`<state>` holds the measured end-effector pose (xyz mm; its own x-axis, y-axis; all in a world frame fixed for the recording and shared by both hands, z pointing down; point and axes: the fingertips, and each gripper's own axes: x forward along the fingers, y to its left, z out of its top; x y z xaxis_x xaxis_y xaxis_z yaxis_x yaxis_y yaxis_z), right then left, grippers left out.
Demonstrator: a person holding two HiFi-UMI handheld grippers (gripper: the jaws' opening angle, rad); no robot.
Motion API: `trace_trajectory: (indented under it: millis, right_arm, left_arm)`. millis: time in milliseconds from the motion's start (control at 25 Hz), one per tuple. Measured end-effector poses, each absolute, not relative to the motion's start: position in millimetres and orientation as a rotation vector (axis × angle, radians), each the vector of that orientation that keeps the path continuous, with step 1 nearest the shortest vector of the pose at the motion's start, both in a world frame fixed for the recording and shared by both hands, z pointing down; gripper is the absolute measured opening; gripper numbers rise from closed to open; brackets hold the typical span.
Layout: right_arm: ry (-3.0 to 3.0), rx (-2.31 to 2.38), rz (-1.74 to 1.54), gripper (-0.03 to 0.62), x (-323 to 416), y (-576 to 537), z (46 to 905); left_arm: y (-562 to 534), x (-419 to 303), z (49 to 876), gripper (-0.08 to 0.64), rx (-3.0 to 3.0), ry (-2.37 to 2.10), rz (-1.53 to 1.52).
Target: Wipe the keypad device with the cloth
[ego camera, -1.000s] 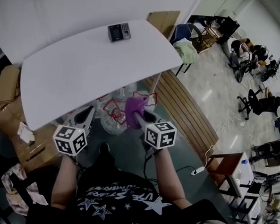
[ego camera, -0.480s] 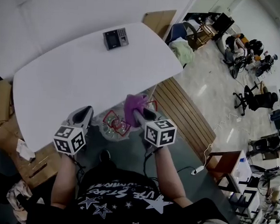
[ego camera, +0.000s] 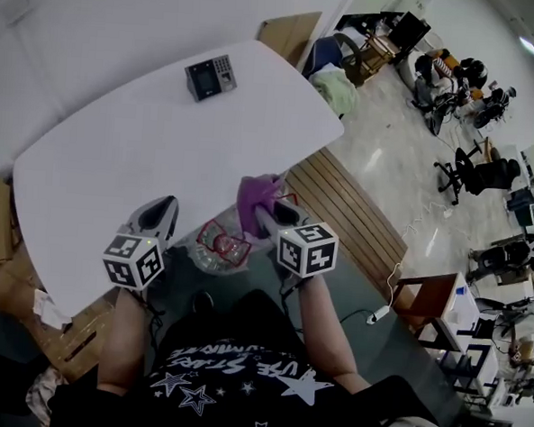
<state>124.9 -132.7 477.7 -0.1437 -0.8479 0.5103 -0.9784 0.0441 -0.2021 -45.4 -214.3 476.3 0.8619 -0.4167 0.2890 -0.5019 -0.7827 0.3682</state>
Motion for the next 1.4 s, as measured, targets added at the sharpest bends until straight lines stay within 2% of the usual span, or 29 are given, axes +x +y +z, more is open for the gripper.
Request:
trace_trajectory:
  millis: [680, 1400]
  right_arm:
    - [-2.178, 1.731, 0.714, 0.098, 166.3, -221.5, 476.7]
    - [-2.349, 1.425, 0.71, 0.098, 255.9, -343.4, 486.2]
  left_arm:
    - [-265.1, -21.4, 479.5, 0.018, 2.537, -0.863, 0.252]
    - [-329.3, 78.7, 473.2, 0.02, 2.442, -1.121, 0.31]
